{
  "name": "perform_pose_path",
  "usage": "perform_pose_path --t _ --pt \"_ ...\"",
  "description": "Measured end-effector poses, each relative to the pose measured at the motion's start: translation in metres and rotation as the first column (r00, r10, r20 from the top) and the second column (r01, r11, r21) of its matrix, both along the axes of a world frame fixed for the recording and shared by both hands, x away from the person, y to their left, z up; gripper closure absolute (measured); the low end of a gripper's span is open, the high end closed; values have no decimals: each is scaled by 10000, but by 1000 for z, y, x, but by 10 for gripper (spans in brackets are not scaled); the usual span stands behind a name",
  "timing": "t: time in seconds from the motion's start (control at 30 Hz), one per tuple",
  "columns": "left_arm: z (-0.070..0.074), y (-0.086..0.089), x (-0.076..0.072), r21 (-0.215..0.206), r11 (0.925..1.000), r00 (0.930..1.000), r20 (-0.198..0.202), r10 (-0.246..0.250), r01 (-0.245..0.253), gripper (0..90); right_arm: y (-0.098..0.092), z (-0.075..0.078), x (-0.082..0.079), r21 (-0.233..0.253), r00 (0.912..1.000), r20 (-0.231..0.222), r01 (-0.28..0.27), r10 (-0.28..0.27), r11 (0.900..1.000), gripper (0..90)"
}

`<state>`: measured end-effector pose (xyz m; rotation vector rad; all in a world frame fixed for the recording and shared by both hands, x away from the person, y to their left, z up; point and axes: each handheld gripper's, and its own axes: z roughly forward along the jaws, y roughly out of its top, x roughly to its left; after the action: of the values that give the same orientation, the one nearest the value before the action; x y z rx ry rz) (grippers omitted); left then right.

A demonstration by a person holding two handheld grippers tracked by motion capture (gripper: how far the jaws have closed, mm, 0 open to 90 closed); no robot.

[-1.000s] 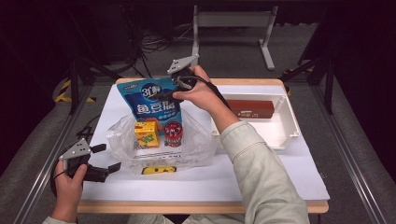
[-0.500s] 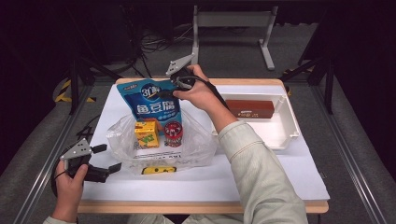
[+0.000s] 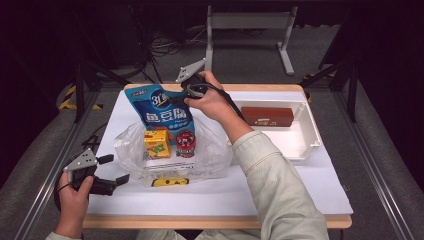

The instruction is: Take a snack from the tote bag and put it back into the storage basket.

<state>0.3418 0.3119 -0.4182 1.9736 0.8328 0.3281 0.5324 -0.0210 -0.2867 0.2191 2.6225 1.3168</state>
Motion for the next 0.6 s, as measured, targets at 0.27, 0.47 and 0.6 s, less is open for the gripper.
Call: perform_pose_path --t 0.27,0.47,0.6 --pt "0 -1 -1 -112 9999 10000 -43 14 -14 21 1 9 -11 292 9999 162 -35 30 9996 900" --pt "1 0 -1 -114 9999 10000 -16 27 -27 21 -4 26 -17 571 9996 283 -20 4 9984 900" --pt "0 0 0 -92 10000 10000 -17 -29 29 21 -8 38 -23 674 9993 374 -70 45 9977 900"
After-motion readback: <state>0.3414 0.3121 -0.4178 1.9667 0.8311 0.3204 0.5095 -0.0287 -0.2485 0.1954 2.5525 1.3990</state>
